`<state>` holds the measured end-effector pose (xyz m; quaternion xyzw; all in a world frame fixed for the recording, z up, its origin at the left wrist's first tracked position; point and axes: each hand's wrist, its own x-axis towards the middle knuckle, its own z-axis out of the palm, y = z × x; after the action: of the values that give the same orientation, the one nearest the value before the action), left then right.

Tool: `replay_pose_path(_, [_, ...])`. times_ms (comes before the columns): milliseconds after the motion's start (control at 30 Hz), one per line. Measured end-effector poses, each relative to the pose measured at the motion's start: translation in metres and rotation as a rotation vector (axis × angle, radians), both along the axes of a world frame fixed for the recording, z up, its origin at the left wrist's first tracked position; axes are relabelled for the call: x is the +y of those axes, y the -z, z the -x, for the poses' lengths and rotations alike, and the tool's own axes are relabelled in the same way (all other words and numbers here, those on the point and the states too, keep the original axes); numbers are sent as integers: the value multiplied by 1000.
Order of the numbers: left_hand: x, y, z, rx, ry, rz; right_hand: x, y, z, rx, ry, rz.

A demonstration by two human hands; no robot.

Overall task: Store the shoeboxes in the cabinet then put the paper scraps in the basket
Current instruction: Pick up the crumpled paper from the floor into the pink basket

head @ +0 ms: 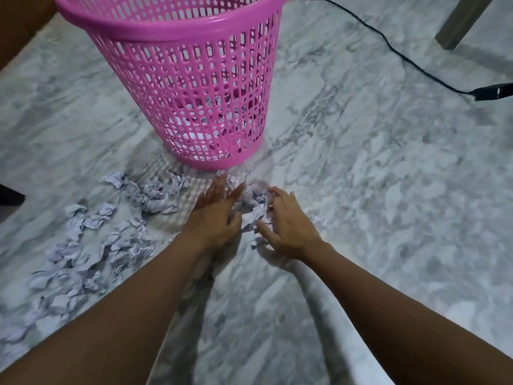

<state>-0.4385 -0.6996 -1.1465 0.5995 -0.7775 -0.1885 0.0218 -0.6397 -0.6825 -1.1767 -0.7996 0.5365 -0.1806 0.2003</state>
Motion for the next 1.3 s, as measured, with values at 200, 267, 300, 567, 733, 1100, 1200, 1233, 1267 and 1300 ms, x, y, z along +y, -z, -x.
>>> replay_pose_path(200, [-9,20,-3,-46,121,-28,5,16,-5,75,-121,121])
replay_pose_path(267, [-7,27,-5,-5,98,-46,5,18,-6,90,-126,114])
replay_pose_path(300, [-5,29,-6,13,78,-48,5,19,-7,88,-120,118])
replay_pose_path(567, [7,37,-8,99,0,34,5,26,-15,58,10,261])
replay_pose_path(733, [14,31,-7,140,5,77,1,21,-14,-19,-5,283])
replay_pose_path(1100, [13,33,-10,256,-8,100,-4,27,-22,-65,-127,219])
replay_pose_path(1200, [12,33,-8,291,-50,112,1,20,-23,-142,2,177])
replay_pose_path(1233, [13,33,-7,317,-70,125,1,16,-23,-170,68,146])
replay_pose_path(1267, [14,32,-5,330,-90,133,2,11,-21,-200,131,132])
replay_pose_path(1300, [14,31,-4,336,-106,139,3,7,-19,-241,191,137])
